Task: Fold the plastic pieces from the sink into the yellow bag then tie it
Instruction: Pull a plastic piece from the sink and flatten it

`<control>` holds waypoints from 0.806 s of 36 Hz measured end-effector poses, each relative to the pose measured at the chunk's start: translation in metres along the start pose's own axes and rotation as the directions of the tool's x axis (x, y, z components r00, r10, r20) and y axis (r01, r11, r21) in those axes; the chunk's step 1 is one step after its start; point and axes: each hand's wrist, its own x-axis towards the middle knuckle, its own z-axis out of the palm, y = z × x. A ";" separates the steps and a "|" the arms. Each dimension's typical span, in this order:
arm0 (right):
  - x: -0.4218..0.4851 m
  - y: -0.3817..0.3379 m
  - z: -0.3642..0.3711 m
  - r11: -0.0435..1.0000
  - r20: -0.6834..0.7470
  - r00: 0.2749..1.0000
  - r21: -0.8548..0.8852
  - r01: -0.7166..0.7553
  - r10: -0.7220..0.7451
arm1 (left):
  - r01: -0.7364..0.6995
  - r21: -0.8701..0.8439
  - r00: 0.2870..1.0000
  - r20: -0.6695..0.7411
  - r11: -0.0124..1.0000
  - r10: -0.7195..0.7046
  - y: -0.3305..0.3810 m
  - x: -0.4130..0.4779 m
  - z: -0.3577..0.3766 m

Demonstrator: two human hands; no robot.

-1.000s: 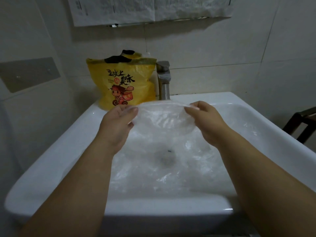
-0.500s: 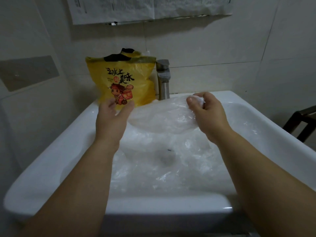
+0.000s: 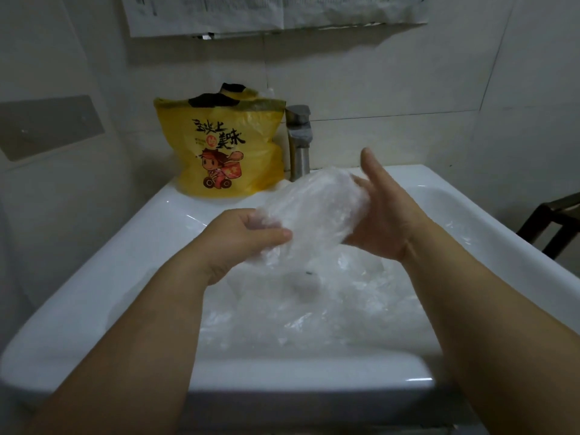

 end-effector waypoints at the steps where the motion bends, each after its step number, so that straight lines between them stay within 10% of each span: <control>1: 0.001 0.003 0.002 0.999 -0.009 1.000 -0.037 -0.019 0.019 | 0.008 -0.046 1.000 -0.008 0.999 -0.009 0.000 0.001 0.000; 6: 0.010 0.010 0.006 0.998 -0.237 0.970 -0.036 0.043 -0.050 | 0.039 -0.124 0.996 -0.071 0.991 -0.049 0.001 0.003 -0.001; 15: 0.014 0.006 0.007 0.940 -0.227 0.960 0.257 0.223 -0.166 | 0.099 -0.249 0.994 0.065 0.964 -0.086 0.008 -0.003 0.007; 22: 0.018 0.028 0.024 0.975 0.084 0.977 0.089 -0.204 0.197 | 0.020 -0.466 0.999 0.050 0.884 0.004 0.013 0.000 0.020; 29: 0.024 0.024 0.034 0.969 0.008 0.995 0.226 -0.102 0.103 | 0.138 -0.314 0.981 0.177 0.939 -0.085 0.008 -0.004 0.031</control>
